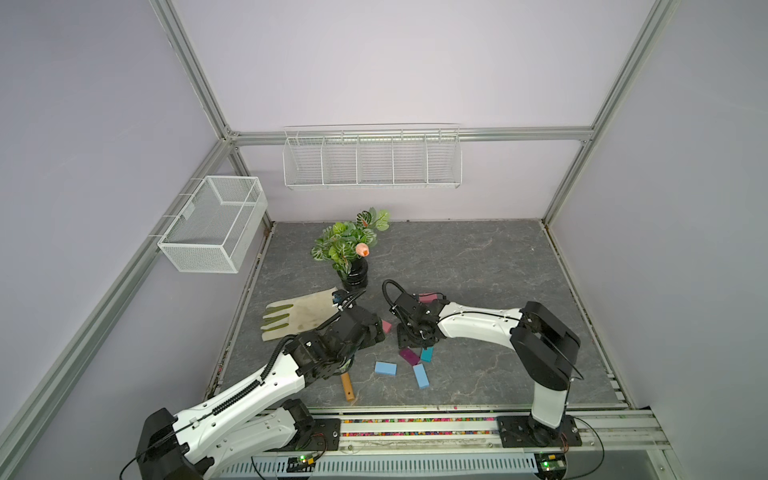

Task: Assemble the number 8 with building blocks
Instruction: Pick up the building block from the center of the board.

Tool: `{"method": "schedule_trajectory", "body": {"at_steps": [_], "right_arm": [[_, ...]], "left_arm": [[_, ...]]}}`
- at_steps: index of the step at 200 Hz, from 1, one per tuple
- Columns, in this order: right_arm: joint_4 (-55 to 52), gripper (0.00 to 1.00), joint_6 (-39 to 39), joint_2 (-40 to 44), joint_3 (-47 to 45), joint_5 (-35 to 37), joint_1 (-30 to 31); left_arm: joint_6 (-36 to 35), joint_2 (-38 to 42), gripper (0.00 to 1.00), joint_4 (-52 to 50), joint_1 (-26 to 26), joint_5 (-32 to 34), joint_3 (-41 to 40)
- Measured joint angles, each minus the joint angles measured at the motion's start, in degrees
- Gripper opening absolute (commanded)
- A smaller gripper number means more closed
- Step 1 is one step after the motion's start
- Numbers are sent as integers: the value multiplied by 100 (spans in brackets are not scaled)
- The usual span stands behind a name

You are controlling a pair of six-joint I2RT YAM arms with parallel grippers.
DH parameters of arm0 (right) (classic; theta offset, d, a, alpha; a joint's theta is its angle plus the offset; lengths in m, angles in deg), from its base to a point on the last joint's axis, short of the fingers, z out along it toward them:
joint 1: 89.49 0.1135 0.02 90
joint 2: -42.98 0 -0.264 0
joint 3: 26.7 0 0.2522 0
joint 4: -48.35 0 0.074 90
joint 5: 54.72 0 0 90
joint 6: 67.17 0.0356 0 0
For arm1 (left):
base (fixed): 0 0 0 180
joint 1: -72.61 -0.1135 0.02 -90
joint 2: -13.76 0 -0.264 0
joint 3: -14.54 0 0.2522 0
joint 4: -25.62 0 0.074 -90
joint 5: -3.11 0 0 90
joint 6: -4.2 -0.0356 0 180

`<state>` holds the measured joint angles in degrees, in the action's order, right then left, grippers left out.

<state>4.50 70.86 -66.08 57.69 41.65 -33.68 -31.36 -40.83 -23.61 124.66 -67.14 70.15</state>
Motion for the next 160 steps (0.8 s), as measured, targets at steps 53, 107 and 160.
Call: {"method": "schedule_trajectory", "body": {"at_steps": [53,107,160], "right_arm": [[-212,30,13,-131,160,168,-13],[-225,7,39,-127,179,245,-52],[-570,7,-7,216,131,549,-686]], "left_arm": [[0,-22,91,0,0,0,0],[0,-72,91,9,0,-2,-2],[0,-96,91,28,0,0,-7]]}}
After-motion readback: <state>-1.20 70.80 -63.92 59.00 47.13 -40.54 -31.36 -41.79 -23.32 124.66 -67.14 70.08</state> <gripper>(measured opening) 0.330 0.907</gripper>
